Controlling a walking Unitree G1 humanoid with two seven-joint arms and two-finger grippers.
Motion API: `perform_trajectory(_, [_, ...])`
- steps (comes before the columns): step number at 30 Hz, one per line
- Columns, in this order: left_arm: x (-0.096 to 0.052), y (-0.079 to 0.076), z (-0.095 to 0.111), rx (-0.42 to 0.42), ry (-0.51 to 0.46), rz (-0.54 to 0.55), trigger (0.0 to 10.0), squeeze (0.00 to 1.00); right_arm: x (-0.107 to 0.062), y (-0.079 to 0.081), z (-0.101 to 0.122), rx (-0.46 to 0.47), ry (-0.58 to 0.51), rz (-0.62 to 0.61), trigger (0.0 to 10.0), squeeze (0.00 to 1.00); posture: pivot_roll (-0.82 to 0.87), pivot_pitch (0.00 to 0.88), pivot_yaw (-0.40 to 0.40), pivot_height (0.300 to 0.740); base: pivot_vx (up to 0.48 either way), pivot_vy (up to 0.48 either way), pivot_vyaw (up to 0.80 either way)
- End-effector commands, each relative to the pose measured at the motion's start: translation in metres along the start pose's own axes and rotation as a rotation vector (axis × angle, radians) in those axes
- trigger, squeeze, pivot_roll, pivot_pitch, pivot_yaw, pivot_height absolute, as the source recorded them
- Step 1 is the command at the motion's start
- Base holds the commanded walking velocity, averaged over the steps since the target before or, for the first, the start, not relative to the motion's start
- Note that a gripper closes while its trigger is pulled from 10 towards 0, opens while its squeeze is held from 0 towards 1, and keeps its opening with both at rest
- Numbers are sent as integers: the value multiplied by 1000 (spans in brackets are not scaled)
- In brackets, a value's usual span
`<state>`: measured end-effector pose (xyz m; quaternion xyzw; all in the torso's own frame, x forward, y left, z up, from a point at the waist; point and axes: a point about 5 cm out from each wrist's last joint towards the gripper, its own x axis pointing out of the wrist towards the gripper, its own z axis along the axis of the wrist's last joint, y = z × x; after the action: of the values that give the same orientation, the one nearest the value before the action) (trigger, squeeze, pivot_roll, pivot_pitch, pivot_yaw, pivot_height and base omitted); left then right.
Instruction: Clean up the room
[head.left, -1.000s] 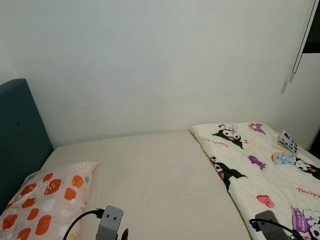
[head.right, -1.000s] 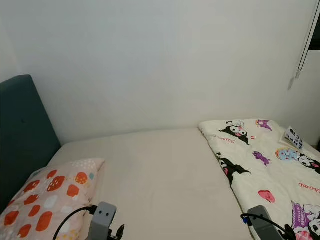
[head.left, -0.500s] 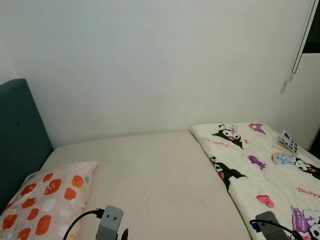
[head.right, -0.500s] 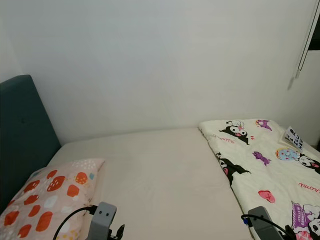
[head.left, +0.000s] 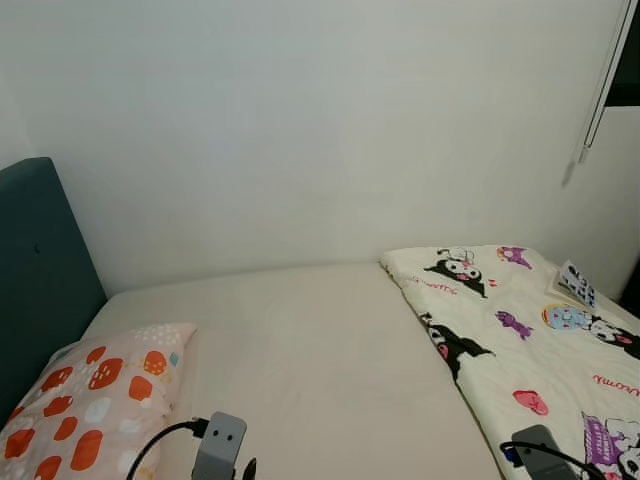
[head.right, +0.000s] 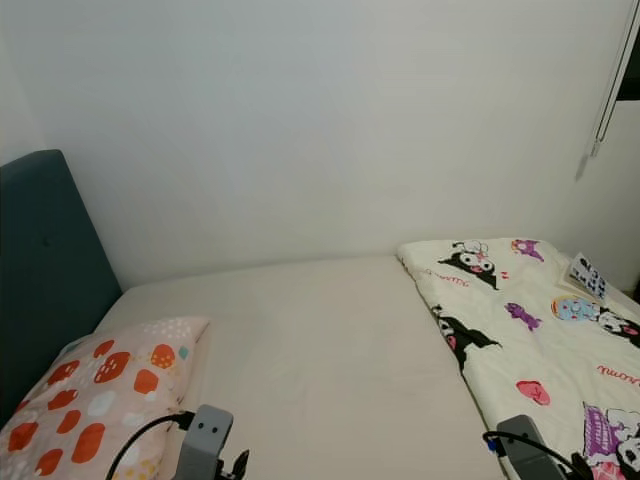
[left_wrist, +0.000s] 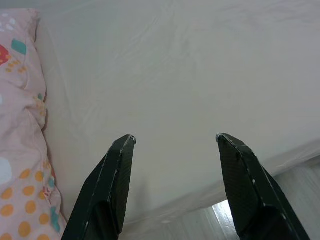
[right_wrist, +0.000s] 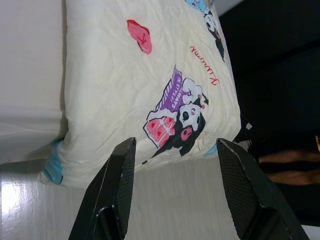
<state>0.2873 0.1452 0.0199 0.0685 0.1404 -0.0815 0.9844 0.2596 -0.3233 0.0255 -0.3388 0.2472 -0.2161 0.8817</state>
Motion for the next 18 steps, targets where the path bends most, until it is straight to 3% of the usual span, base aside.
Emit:
perform_trajectory(1, [-2, 0, -5, -22, 12, 8, 10000, 0, -1, -1, -6, 8, 17, 1, 10000, 0, -54, 97, 23, 740, 0, 0, 0])
perform_trajectory(18, [-1, 1, -4, -23, 12, 11, 10000, 0, -3, 0, -8, 8, 15, 0, 10000, 0, -53, 98, 23, 740, 0, 0, 0])
